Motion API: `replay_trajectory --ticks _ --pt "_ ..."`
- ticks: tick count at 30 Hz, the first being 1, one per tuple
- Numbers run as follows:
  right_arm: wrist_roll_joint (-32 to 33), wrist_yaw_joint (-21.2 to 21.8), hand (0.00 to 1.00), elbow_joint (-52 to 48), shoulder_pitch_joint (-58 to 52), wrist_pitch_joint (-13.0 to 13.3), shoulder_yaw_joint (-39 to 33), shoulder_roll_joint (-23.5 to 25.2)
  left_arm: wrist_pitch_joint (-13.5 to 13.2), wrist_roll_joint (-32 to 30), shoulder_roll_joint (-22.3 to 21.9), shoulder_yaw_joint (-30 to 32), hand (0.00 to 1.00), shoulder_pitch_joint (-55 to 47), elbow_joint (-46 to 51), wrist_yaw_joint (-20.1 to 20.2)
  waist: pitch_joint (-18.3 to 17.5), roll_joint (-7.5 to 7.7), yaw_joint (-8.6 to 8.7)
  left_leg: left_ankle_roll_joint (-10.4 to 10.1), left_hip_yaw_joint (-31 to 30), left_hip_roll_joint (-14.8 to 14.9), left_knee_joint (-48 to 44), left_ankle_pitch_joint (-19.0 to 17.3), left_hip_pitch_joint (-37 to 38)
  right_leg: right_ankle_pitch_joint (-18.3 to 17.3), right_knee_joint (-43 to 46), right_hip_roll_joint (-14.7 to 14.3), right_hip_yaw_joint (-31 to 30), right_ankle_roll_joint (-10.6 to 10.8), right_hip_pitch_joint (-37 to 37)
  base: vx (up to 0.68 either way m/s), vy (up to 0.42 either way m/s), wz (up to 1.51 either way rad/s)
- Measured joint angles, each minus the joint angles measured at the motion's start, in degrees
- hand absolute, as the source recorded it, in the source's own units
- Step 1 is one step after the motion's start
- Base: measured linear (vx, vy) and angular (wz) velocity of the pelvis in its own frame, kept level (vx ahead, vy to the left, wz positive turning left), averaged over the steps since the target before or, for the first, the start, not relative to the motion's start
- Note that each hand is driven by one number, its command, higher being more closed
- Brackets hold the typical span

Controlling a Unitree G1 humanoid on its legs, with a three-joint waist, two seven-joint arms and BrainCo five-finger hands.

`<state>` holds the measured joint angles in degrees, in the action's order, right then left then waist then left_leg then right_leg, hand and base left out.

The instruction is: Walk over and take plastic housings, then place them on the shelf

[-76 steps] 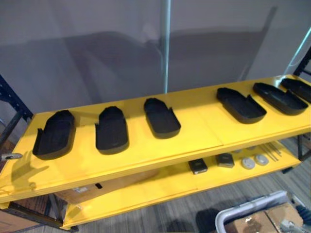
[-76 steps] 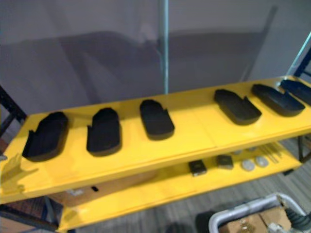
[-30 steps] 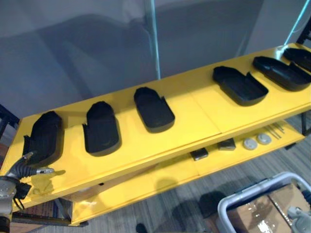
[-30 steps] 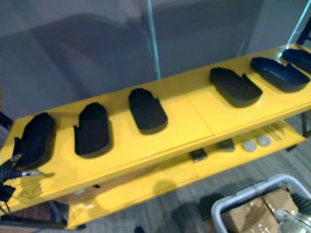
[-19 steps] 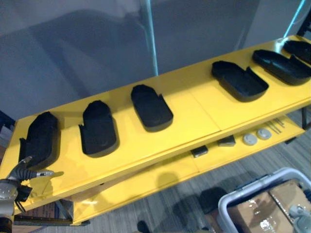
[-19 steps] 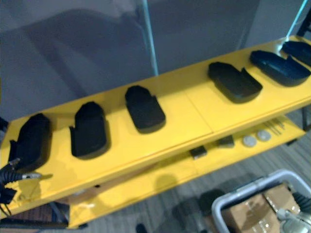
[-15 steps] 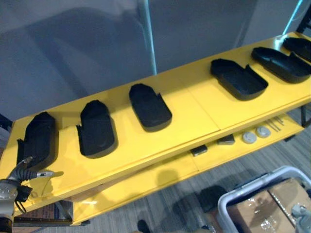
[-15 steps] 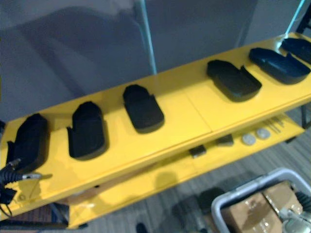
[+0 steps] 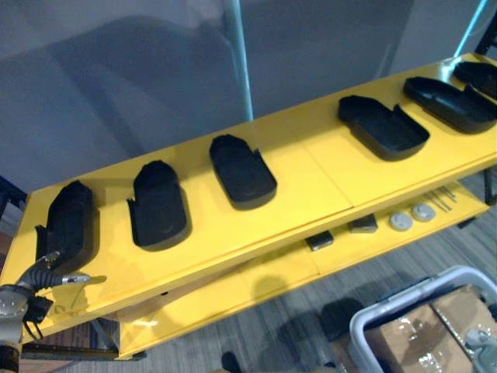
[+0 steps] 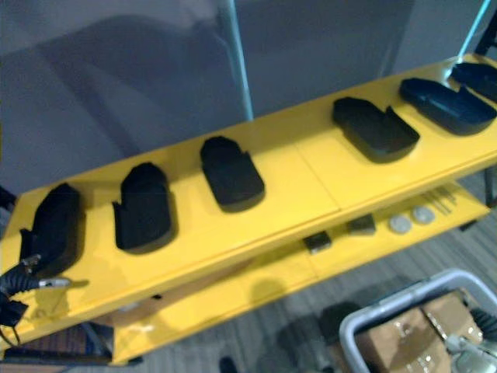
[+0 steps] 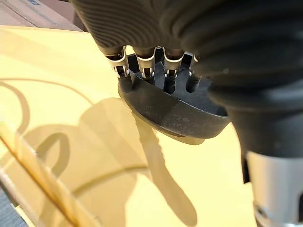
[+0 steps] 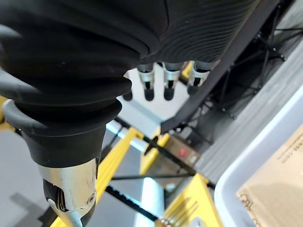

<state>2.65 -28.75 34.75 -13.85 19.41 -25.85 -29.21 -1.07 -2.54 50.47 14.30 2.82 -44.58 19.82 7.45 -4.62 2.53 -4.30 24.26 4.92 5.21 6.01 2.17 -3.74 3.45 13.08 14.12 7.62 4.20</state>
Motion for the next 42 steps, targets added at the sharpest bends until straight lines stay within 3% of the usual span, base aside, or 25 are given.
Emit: replay_trajectory --ticks 9,14,26,30,36,42 --pt "0.03 0.96 0.0 2.36 -0.02 -0.23 -0.02 0.0 0.26 -0.3 1.03 -0.01 0.0 -0.05 -0.12 1.5 0.0 0.01 -0.14 -0.01 -0.15 -0.01 0.0 0.0 0.27 0.24 -0.1 -0.05 0.28 0.37 0.71 0.0 0.0 0.0" --pt "0.03 1.4 0.0 2.43 -0.04 -0.18 -0.01 0.01 0.27 -2.15 1.88 -0.01 0.0 0.0 -1.65 -1.08 -0.01 -0.01 -0.14 -0.02 -0.15 0.02 0.02 -0.01 0.67 0.03 -0.11 -0.05 0.23 0.05 1.02 0.0 0.0 0.0" --pt "0.03 1.37 0.0 3.4 0.13 -0.11 -0.01 0.11 2.47 -4.75 2.68 0.0 0.0 0.61 -3.79 -1.15 0.04 0.23 -0.2 -0.02 -0.18 0.02 0.03 -0.02 0.58 0.03 -0.25 -0.07 0.21 0.04 1.02 0.0 0.0 0.0" --pt "0.03 1.41 0.0 3.5 0.23 -0.11 0.0 0.11 2.35 -4.74 2.62 0.0 0.0 0.6 -3.82 -1.13 0.1 0.31 -0.16 -0.02 -0.14 0.02 0.03 -0.02 0.59 0.04 -0.25 -0.08 0.2 0.06 1.01 0.0 0.0 0.0" --pt "0.03 1.43 0.0 4.16 0.6 -0.09 0.01 0.11 0.82 -4.65 2.47 -1.27 0.0 0.54 -4.0 -4.3 0.4 0.96 -0.15 -0.02 -0.11 0.01 0.03 -0.02 0.6 0.04 -0.26 -0.06 0.18 0.06 1.01 0.0 0.0 0.0" --pt "0.03 1.51 0.0 4.19 0.59 -0.09 0.01 0.11 1.26 -4.73 2.28 -1.74 0.0 0.54 -3.91 -3.68 0.43 0.99 -0.1 -0.03 -0.07 0.02 0.03 -0.03 0.6 0.05 -0.34 -0.07 0.16 0.07 1.01 0.0 0.0 0.0"
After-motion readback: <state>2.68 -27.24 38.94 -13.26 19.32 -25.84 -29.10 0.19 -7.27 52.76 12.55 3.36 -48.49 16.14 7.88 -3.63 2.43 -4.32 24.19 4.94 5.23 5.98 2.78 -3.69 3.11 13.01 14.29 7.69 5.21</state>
